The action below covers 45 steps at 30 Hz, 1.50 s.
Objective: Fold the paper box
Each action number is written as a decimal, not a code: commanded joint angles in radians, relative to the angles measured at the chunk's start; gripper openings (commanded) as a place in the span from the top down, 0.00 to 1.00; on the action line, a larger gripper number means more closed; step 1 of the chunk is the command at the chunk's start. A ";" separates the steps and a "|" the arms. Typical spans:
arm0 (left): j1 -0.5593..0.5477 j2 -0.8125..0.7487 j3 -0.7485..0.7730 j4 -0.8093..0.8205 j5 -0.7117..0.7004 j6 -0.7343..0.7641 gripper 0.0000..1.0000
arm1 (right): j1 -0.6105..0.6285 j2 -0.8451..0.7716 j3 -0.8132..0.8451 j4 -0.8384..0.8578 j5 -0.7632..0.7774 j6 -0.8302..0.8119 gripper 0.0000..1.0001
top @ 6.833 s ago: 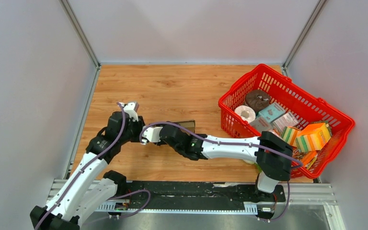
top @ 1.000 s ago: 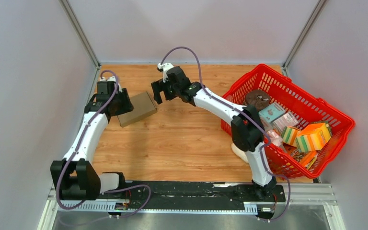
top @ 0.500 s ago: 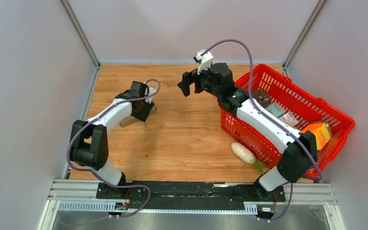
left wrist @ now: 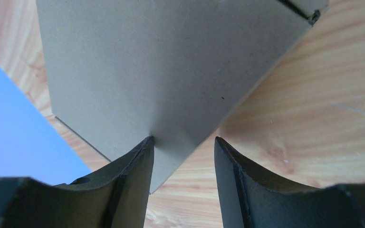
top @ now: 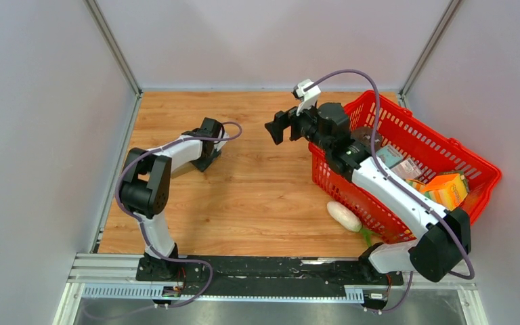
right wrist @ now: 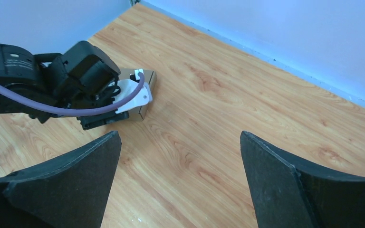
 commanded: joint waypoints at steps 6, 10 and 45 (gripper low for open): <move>0.057 0.135 0.238 -0.032 -0.066 0.060 0.45 | -0.029 -0.064 -0.043 0.120 -0.028 0.000 0.00; 0.128 0.237 0.362 -0.104 -0.037 0.073 0.46 | -0.031 -0.073 -0.053 0.135 -0.024 -0.001 0.00; 0.191 -0.259 0.479 -0.187 0.365 -0.420 0.46 | -0.041 0.014 0.066 0.005 -0.031 0.084 0.00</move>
